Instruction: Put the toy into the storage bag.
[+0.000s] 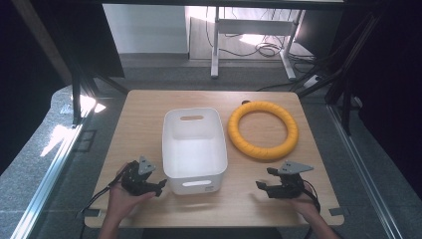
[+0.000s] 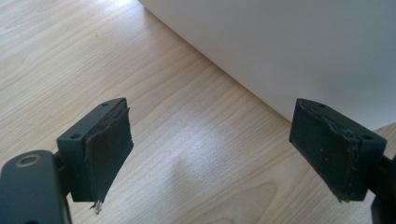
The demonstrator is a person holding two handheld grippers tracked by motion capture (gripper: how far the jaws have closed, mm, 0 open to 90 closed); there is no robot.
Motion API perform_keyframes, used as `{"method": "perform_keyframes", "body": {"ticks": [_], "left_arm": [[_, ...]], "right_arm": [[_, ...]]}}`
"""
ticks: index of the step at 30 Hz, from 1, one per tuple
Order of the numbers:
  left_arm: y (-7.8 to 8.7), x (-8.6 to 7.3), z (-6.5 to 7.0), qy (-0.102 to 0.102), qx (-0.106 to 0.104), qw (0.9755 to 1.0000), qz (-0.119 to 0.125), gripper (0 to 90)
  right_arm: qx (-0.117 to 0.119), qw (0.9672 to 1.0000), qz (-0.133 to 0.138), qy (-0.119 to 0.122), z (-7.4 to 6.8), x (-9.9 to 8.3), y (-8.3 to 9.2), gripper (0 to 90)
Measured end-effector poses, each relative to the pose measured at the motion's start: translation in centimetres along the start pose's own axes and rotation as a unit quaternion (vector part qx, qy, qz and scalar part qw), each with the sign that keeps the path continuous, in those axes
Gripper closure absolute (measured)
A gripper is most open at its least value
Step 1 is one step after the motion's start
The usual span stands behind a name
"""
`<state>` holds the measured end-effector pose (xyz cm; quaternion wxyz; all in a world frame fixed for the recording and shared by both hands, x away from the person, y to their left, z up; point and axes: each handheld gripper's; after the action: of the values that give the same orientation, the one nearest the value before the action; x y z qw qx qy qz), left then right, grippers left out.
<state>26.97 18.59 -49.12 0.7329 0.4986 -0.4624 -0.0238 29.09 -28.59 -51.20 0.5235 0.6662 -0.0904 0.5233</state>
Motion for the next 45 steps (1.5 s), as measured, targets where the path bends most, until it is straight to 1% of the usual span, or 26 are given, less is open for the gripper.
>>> {"method": "perform_keyframes", "body": {"ticks": [4, 5, 8, 13, 16, 21, 24, 28, 31, 33, 36, 38, 42, 45], "left_arm": [[0.0, 0.0, -0.1, -0.001, -0.002, 1.0, -0.001, 13.3], [-0.1, 0.0, -0.1, -0.001, -0.004, 1.0, -0.001, 13.2], [-0.2, 0.0, 0.0, 0.001, -0.007, 1.0, 0.002, 13.2], [0.1, 0.0, 0.1, 0.004, -0.011, 0.9999, 0.006, 13.0], [0.0, 0.0, 0.0, 0.006, -0.011, 0.9999, 0.008, 13.0], [-0.2, 0.1, 0.0, 0.004, -0.01, 0.9999, 0.001, 13.0], [0.0, 0.0, 0.0, 0.007, -0.008, 0.9999, 0.003, 12.9], [0.3, 0.0, 0.0, 0.009, -0.009, 0.9999, 0.008, 12.9], [0.3, 0.0, 0.0, 0.01, -0.011, 0.9999, 0.007, 12.9], [0.2, 0.0, 0.0, 0.01, -0.009, 0.9999, 0.004, 13.0], [0.0, 0.0, 0.0, 0.008, -0.008, 0.9999, 0.0, 13.0], [0.0, 0.0, 0.0, 0.008, -0.008, 0.9999, -0.001, 13.1], [0.0, 0.0, 0.0, 0.007, -0.008, 0.9999, -0.002, 13.1], [0.0, 0.0, 0.0, 0.006, -0.008, 0.9999, -0.003, 13.1]], "right_arm": [[0.004, 0.9999, -0.007, 0.01, -0.1, 0.0, -0.2, 29.4], [0.0, 0.9999, -0.007, 0.012, -0.1, 0.0, -0.2, 29.5], [0.0, 0.9998, -0.01, 0.016, -0.1, -0.1, -0.3, 29.4], [-0.004, 0.9992, -0.013, 0.036, -0.2, -0.2, -0.2, 28.0], [-0.002, 0.9988, -0.015, 0.046, -0.3, -0.1, -0.2, 27.6], [0.005, 0.9991, -0.011, 0.041, -0.1, 0.4, 0.0, 26.5], [0.007, 0.999, -0.004, 0.044, 0.1, 1.1, 0.3, 26.1], [0.009, 0.9991, 0.014, 0.039, 0.5, 2.8, 1.2, 26.1], [0.01, 0.9989, 0.014, 0.043, 1.0, 4.0, 1.6, 26.1], [0.008, 0.9986, 0.009, 0.051, 1.4, 4.6, 1.6, 26.0], [0.004, 0.9977, -0.008, 0.068, 1.9, 5.5, 1.2, 25.6], [0.007, 0.9968, -0.022, 0.076, 2.4, 6.0, 0.7, 25.1], [0.013, 0.9956, -0.047, 0.081, 3.3, 6.6, -0.4, 25.1], [0.014, 0.9948, -0.056, 0.084, 3.6, 7.0, -1.0, 25.1]]}}
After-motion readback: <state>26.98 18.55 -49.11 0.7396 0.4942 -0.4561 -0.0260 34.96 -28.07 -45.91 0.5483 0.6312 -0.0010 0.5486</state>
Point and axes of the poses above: each handheld gripper's, and its own axes: y roughly backward along the jaws, x roughly out of its top, z roughly to its right, and after that the axes turned 14 degrees about -x, right-handed
